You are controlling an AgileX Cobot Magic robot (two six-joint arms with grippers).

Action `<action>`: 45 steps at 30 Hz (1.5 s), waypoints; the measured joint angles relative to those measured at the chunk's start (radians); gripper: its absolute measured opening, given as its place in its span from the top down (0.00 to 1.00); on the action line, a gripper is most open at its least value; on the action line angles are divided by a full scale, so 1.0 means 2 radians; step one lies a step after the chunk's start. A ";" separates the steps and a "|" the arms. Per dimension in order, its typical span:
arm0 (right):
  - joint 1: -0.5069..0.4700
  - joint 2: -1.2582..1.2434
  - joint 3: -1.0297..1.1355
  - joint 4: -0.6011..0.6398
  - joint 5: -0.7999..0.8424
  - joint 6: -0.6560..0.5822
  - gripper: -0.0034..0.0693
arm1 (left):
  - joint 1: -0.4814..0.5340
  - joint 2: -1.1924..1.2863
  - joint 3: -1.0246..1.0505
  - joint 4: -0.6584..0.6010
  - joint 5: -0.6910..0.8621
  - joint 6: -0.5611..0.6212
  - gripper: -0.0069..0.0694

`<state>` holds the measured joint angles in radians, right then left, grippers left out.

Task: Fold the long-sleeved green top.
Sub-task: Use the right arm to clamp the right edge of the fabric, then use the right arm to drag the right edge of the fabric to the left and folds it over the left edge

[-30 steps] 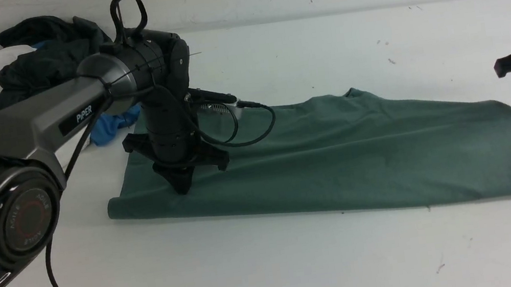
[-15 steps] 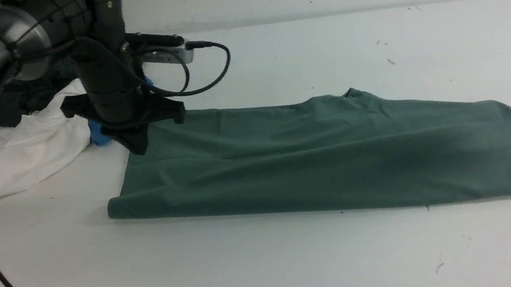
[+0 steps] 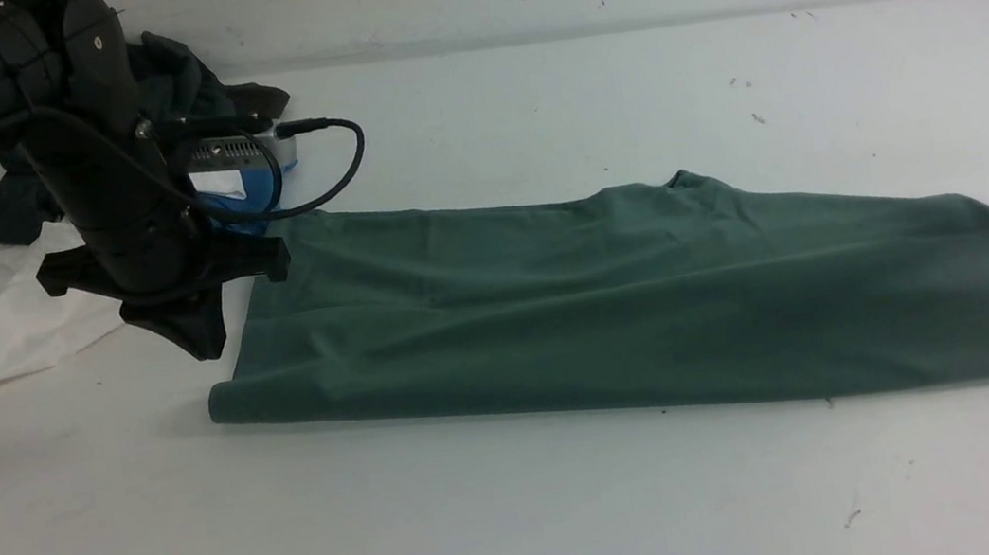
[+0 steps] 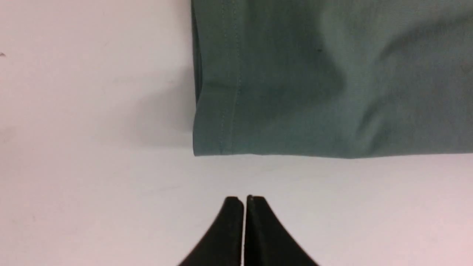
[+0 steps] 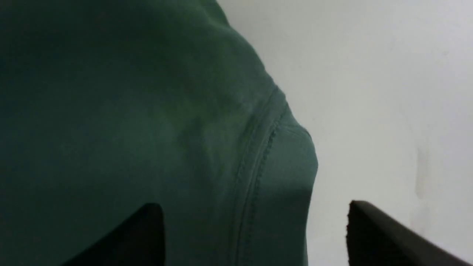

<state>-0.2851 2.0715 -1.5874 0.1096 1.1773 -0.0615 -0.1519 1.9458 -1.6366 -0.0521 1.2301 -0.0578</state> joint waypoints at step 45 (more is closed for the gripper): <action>0.189 -0.072 -0.172 -0.004 0.037 0.100 0.89 | 0.004 -0.047 0.000 -0.022 0.000 0.019 0.91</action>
<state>0.0930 1.9268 -1.9317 0.1025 1.2505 0.1389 -0.1437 1.8515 -1.6359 -0.0965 1.2310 -0.0188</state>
